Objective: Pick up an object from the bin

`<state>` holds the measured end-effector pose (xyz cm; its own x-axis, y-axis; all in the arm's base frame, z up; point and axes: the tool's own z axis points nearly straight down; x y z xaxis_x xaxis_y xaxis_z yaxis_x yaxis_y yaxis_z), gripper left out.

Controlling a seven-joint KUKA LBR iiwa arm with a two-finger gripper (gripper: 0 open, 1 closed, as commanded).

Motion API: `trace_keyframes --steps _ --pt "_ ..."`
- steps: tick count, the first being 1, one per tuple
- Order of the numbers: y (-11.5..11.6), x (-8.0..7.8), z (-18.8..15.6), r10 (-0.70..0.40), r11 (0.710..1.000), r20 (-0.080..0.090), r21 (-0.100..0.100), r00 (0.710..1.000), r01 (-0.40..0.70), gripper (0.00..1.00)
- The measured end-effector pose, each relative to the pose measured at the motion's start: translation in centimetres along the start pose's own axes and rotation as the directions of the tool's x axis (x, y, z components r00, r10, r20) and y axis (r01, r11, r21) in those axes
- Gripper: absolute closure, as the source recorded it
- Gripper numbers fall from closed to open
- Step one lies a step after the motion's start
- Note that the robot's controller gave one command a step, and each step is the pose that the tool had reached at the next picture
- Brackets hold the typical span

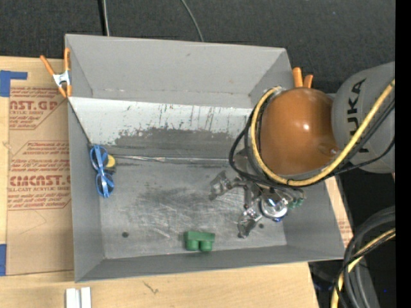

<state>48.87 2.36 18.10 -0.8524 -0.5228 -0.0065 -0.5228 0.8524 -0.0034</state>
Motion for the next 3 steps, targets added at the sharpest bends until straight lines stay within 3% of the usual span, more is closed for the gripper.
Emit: trace_keyframes --steps 1,2,3 --pt "2.4 -2.6 2.3 0.102 0.995 -0.006 -0.005 0.995 -0.102 0.00" --pt "-3.4 1.3 10.1 -0.225 0.974 -0.010 -0.008 0.974 0.225 0.00" --pt "-7.6 2.4 -0.2 -0.260 0.965 0.000 0.002 0.965 0.260 0.00"
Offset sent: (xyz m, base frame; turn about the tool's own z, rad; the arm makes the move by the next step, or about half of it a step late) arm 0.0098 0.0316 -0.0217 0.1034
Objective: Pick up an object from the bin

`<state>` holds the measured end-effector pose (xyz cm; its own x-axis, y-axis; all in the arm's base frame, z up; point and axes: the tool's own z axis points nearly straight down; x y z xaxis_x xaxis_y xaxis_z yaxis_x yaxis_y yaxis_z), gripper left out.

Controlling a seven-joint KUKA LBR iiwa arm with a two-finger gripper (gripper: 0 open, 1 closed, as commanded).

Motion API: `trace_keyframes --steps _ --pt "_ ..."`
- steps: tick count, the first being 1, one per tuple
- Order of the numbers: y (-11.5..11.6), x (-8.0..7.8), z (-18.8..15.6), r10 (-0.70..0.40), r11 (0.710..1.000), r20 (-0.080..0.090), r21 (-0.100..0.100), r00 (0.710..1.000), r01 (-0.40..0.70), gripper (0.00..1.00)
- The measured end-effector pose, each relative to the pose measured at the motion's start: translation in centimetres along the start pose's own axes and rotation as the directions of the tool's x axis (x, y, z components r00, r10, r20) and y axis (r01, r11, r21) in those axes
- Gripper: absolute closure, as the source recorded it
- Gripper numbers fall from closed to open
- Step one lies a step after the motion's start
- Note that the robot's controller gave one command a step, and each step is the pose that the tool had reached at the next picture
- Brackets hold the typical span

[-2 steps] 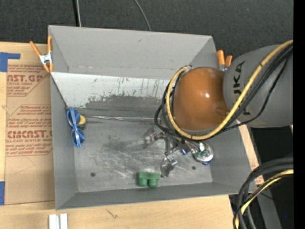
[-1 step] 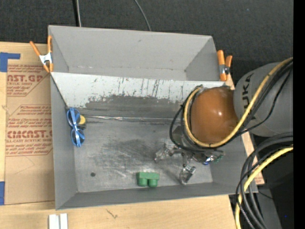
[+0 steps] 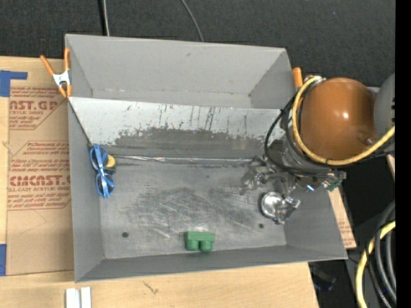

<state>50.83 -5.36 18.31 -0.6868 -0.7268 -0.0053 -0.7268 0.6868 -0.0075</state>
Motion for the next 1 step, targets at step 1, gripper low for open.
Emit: trace_keyframes --steps 1 --pt "-9.18 2.07 8.34 -0.169 0.986 0.002 -0.011 0.986 0.169 0.00"
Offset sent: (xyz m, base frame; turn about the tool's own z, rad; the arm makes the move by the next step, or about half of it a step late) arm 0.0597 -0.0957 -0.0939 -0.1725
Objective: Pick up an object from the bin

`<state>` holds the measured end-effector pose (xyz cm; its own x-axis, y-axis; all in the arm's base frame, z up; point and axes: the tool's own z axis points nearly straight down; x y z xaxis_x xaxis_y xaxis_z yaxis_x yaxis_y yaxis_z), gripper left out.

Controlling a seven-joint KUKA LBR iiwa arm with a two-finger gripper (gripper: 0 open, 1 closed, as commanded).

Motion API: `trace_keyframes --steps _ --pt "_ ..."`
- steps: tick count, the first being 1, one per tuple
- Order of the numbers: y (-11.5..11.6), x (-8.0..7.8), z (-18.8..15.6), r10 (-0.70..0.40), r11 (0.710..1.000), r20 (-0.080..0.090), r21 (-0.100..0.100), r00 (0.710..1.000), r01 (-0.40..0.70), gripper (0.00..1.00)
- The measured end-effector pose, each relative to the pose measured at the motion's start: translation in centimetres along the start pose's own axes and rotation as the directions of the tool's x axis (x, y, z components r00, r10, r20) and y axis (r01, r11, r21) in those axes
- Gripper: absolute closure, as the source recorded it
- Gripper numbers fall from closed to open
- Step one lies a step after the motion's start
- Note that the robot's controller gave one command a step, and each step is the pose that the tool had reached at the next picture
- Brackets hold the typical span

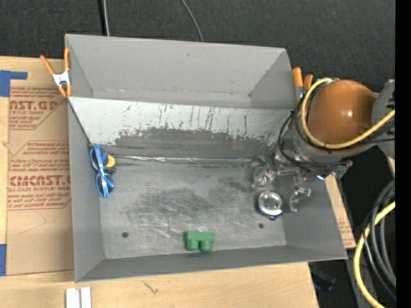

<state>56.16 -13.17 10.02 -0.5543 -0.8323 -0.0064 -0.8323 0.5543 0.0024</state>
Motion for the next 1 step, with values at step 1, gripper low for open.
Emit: trace_keyframes --steps 1 --pt "2.00 0.34 2.56 -0.075 0.997 0.017 0.005 0.997 0.075 0.00"
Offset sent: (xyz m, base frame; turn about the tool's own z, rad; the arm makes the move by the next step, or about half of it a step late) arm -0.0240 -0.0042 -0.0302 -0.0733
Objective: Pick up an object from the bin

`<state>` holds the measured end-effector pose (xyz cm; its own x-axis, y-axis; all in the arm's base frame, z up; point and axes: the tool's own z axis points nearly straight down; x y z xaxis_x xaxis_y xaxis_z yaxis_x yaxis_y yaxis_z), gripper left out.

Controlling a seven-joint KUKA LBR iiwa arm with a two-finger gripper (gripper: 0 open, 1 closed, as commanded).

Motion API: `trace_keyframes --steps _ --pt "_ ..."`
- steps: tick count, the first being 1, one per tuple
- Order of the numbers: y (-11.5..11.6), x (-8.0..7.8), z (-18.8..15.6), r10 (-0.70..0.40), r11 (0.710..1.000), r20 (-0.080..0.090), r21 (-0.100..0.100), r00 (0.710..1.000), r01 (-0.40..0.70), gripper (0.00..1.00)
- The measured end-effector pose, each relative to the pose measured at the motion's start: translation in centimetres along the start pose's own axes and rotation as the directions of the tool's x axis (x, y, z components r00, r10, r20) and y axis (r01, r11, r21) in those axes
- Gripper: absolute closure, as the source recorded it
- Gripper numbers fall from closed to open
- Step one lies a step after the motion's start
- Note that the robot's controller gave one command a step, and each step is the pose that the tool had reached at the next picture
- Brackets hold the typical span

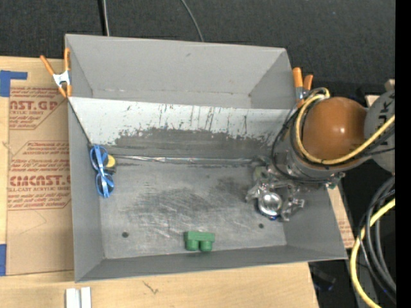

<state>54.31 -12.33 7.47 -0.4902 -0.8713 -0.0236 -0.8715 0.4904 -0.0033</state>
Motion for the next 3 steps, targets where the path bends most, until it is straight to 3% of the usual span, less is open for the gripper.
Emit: trace_keyframes --steps 1,2,3 --pt "-0.2 0.7 0.1 0.002 1.000 -0.011 0.002 1.000 -0.002 1.00" --pt "-2.4 -0.9 0.0 -0.293 0.955 -0.010 -0.057 0.956 0.292 1.00" --pt "-1.9 -0.7 -16.3 -0.280 0.960 -0.020 -0.001 0.960 0.280 1.00"
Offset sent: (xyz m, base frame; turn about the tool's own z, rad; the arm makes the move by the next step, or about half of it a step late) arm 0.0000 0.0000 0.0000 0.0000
